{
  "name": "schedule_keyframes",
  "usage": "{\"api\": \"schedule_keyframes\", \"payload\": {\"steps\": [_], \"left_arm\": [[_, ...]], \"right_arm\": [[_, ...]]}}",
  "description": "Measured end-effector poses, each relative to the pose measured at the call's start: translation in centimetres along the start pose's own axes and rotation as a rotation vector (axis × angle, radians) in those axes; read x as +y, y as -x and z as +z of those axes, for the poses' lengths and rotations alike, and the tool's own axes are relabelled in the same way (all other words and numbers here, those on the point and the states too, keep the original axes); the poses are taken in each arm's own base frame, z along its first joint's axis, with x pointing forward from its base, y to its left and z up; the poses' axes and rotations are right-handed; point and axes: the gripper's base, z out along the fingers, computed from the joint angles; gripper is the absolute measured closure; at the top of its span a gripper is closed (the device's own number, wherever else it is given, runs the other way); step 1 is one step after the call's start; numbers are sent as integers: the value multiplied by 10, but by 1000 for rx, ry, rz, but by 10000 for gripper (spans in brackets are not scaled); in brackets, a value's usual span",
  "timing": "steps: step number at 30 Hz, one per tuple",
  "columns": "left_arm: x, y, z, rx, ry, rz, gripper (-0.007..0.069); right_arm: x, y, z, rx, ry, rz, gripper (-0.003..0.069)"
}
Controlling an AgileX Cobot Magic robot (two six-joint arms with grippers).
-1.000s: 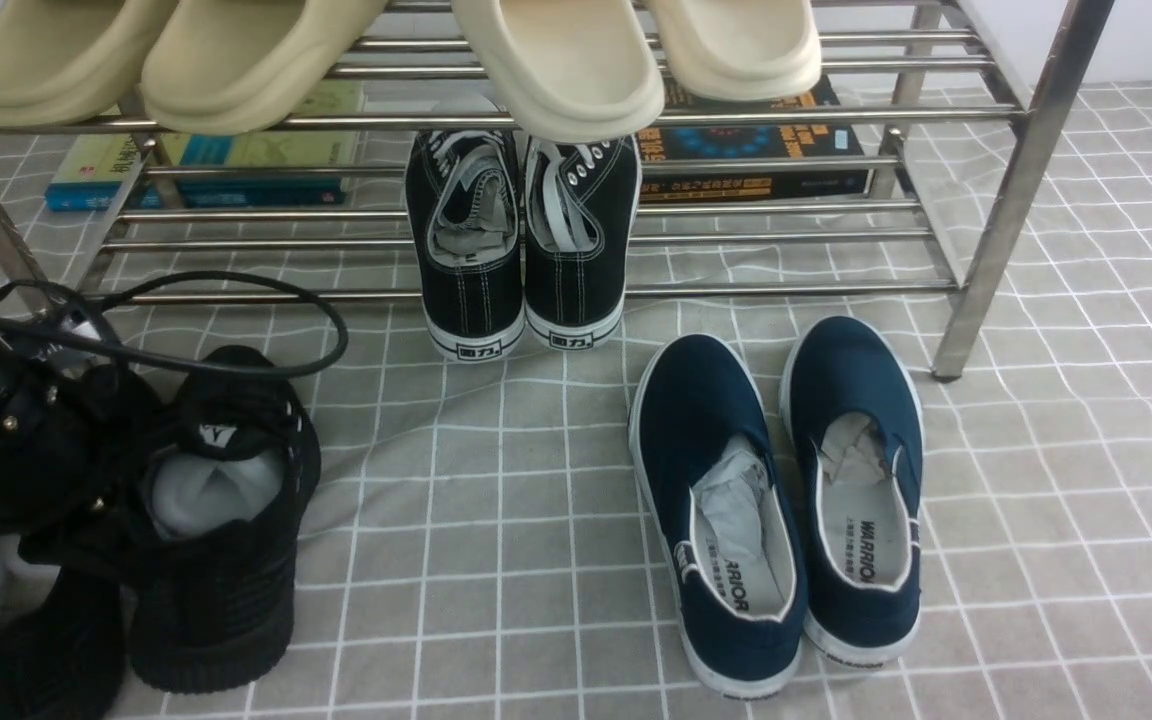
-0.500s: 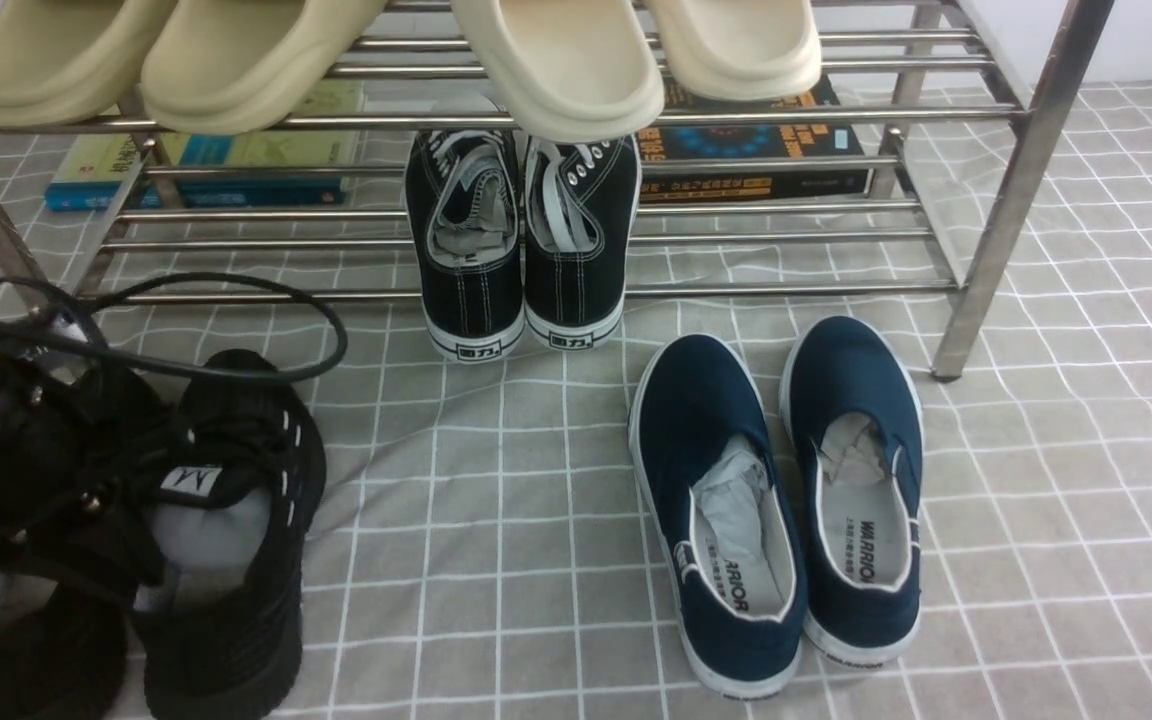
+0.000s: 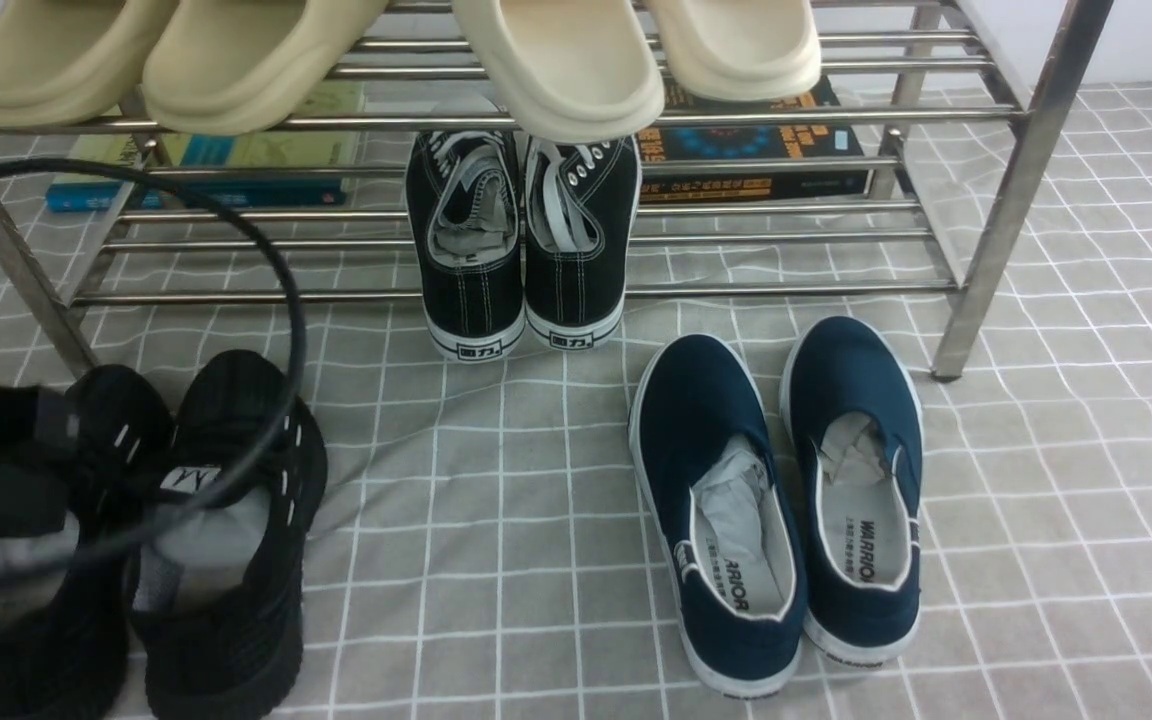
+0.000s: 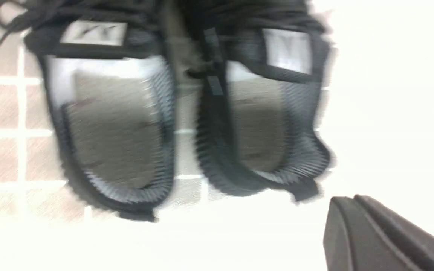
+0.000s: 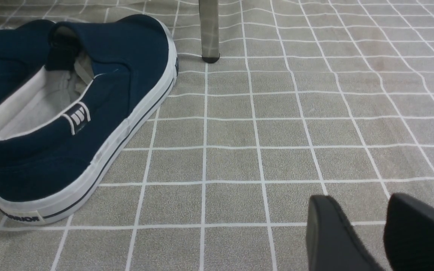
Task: Take the shoes off the shelf with your hand from the grey coffee tablecloth.
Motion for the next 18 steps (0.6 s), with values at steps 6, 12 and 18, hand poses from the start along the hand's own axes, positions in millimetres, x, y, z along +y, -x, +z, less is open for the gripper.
{"api": "schedule_keyframes", "payload": {"steps": [6, 12, 18], "left_arm": [[-15, -59, -15, -248, -94, 54, 623], [-17, -109, -11, -498, -134, 26, 623], [-19, -138, -10, -615, -151, 51, 620]], "right_arm": [[0, 0, 0, 0, 0, 0, 420], [0, 0, 0, 0, 0, 0, 420], [0, 0, 0, 0, 0, 0, 420]]}}
